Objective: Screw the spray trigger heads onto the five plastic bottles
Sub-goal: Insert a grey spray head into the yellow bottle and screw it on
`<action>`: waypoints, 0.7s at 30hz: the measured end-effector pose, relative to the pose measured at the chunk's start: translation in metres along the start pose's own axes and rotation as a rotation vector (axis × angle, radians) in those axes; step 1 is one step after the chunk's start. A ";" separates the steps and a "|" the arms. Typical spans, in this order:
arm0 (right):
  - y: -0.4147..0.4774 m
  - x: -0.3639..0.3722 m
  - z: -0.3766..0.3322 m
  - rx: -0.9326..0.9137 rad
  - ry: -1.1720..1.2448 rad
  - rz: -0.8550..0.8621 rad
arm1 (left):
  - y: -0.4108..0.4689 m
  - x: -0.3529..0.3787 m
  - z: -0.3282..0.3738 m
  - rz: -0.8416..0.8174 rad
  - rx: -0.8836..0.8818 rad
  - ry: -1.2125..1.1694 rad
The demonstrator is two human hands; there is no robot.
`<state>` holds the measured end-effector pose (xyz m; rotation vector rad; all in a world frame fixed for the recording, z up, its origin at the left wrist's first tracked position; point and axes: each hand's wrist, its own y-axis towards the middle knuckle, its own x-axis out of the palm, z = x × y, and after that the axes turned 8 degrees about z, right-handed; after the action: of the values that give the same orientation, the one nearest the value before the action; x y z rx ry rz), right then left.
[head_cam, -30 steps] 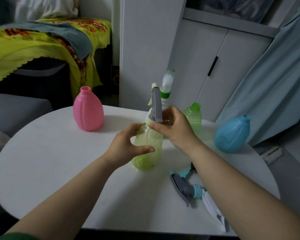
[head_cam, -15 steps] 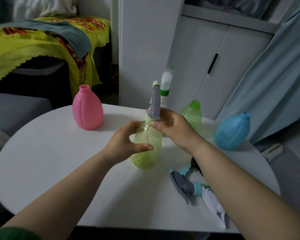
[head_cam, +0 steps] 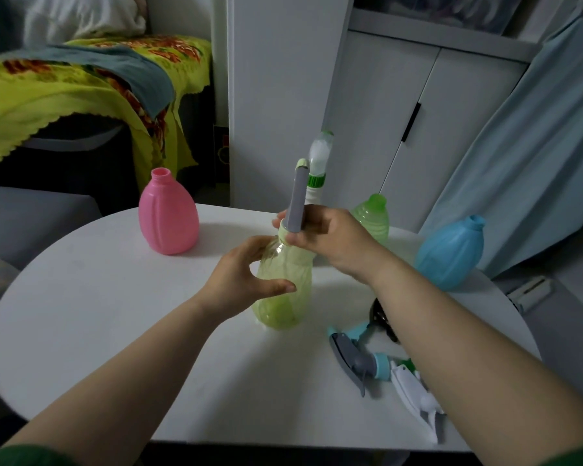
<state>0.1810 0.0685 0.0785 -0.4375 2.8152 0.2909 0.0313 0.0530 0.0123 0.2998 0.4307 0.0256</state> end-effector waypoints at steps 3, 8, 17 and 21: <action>-0.008 0.014 0.011 -0.063 -0.083 0.250 | -0.001 0.003 0.000 0.010 0.018 0.004; -0.011 0.029 0.019 -0.138 -0.167 0.463 | -0.003 0.003 0.001 0.024 0.021 0.015; -0.008 0.015 0.002 -0.038 -0.225 0.329 | -0.006 -0.001 -0.001 -0.039 -0.035 -0.050; 0.011 0.007 -0.011 -0.046 -0.204 0.409 | -0.014 -0.014 -0.015 0.074 -0.088 0.019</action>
<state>0.1684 0.0739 0.0878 0.1588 2.6769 0.4543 0.0122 0.0427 0.0009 0.2293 0.4355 0.1199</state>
